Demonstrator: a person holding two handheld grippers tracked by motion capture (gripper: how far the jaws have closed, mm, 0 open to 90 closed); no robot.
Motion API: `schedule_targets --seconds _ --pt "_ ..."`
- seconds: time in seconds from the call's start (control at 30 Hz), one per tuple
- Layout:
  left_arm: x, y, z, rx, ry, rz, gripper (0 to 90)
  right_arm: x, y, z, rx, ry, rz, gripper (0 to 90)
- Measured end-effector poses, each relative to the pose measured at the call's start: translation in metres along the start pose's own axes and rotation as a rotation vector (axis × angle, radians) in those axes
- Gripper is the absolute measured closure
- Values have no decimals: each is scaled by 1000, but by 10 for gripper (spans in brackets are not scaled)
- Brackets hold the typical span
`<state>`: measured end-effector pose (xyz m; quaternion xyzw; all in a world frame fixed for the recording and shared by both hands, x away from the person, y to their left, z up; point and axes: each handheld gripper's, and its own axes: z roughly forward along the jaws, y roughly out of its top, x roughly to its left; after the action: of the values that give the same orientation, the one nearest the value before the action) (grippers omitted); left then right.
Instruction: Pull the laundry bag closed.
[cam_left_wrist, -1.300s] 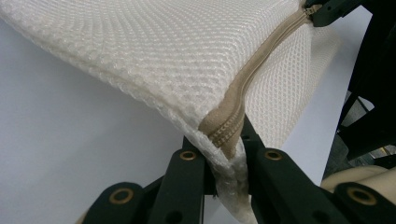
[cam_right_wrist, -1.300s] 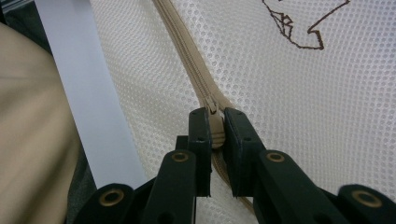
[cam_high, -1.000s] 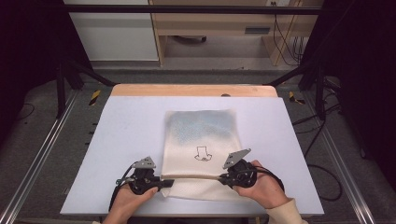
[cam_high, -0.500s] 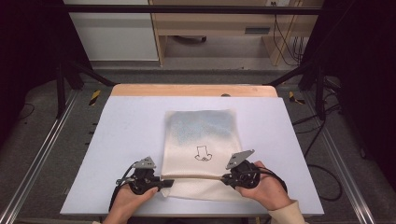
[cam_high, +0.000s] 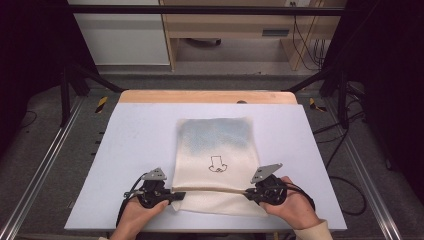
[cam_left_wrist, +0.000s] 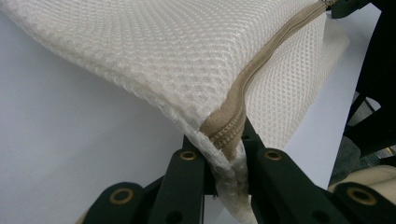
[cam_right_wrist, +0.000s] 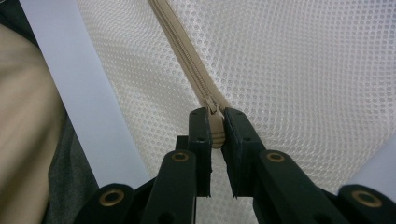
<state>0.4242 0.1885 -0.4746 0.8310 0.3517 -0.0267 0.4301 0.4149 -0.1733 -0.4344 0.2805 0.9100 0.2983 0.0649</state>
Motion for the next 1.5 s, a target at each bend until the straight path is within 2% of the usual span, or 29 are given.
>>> schedule_targets --seconds 1.5 --pt "2 0 -1 0 8 -4 841 -3 -12 -6 -12 -15 18 821"
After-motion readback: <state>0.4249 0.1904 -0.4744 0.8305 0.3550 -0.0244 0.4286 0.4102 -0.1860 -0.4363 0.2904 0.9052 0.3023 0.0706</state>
